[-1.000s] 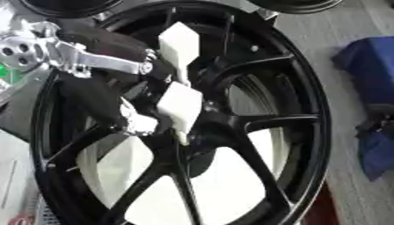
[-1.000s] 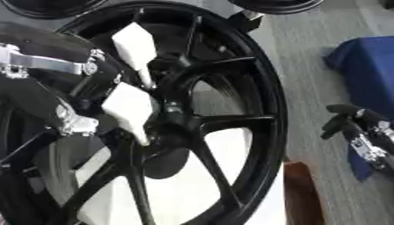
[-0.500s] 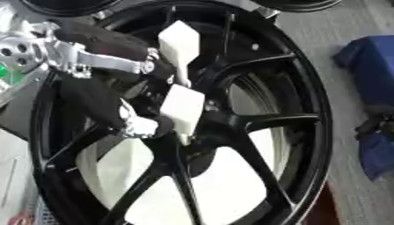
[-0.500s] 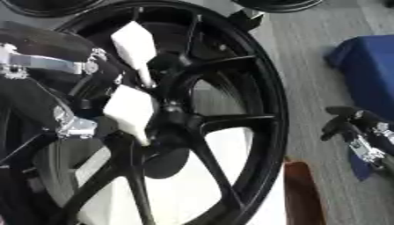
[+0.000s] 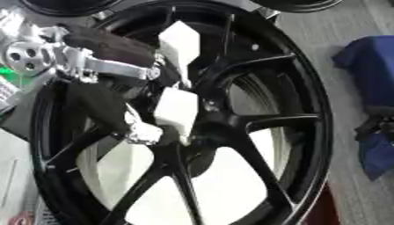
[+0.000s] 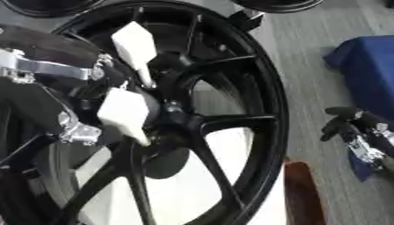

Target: Pull the pin out of the wheel hub.

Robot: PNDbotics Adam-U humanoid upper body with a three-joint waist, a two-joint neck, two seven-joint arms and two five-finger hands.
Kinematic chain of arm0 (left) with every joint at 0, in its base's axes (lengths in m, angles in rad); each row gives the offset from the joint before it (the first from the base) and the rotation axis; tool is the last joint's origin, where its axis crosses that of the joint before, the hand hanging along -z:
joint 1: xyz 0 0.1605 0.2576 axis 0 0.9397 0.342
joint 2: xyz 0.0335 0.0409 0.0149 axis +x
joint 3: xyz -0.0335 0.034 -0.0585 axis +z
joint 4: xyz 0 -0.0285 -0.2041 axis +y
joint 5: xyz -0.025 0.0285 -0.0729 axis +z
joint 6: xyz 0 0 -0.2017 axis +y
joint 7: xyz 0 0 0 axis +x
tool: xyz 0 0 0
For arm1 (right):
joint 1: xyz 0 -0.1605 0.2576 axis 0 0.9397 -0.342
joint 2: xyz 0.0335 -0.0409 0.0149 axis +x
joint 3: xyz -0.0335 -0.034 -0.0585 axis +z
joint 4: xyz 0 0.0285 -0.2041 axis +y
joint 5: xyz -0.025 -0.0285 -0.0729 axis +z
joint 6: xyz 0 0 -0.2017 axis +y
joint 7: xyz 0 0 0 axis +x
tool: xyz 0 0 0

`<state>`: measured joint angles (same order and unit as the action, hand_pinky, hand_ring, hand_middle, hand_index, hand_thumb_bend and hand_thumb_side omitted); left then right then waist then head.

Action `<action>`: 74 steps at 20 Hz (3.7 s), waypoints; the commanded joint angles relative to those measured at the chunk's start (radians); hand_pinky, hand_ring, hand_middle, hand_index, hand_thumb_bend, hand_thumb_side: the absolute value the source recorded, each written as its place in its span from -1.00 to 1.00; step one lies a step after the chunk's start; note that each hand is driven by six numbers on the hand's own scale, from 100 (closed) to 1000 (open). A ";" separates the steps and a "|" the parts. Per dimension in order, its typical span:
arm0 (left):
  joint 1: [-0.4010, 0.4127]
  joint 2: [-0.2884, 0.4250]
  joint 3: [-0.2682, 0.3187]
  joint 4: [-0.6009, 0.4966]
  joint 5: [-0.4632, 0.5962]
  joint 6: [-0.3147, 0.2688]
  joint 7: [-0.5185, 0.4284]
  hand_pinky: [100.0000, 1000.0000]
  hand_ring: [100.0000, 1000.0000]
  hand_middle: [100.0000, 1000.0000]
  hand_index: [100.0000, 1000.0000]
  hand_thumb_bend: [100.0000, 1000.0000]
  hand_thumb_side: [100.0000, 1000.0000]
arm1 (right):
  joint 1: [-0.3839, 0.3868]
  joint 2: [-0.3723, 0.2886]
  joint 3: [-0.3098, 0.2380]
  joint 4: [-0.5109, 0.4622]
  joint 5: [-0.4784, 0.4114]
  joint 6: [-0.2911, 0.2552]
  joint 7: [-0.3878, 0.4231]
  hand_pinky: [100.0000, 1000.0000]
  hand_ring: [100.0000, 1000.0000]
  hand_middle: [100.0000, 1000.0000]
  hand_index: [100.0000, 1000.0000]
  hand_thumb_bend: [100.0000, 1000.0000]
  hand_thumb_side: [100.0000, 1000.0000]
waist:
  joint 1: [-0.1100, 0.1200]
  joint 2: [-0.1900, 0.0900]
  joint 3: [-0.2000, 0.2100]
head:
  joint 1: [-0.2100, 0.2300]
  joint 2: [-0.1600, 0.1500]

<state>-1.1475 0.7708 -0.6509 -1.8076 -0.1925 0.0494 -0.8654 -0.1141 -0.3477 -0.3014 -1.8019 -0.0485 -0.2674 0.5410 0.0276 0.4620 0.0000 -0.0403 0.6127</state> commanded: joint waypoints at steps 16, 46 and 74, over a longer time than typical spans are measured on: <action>-0.023 -0.010 0.000 0.005 0.041 0.076 0.081 0.23 -0.04 -0.42 -0.06 -1.00 -0.69 | -0.001 -0.010 -0.007 -0.008 -0.001 0.007 -0.003 0.44 0.07 0.05 0.63 -1.00 0.33 | -0.005 -0.024 0.001 | -0.002 -0.015; 0.652 0.231 0.781 -0.147 0.596 0.102 0.868 0.11 -0.24 -0.69 -0.36 -1.00 -0.42 | 0.025 -0.025 -0.055 -0.015 -0.022 -0.002 -0.052 0.45 0.08 0.06 0.64 -1.00 0.23 | -0.018 -0.049 0.059 | -0.031 0.017; 0.804 0.135 0.904 0.247 0.146 -0.041 0.700 0.67 0.60 0.45 0.68 -1.00 -0.14 | 0.027 -0.029 -0.069 -0.020 -0.055 -0.008 -0.072 0.44 0.07 0.06 0.63 -1.00 0.19 | -0.037 -0.069 0.059 | -0.026 0.014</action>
<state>-0.3309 0.8744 0.2431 -1.5395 -0.0687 0.0073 -0.1639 -0.0863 -0.3490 -0.3635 -1.8059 -0.0997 -0.2730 0.4668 -0.0136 0.4226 0.0595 -0.0699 0.6322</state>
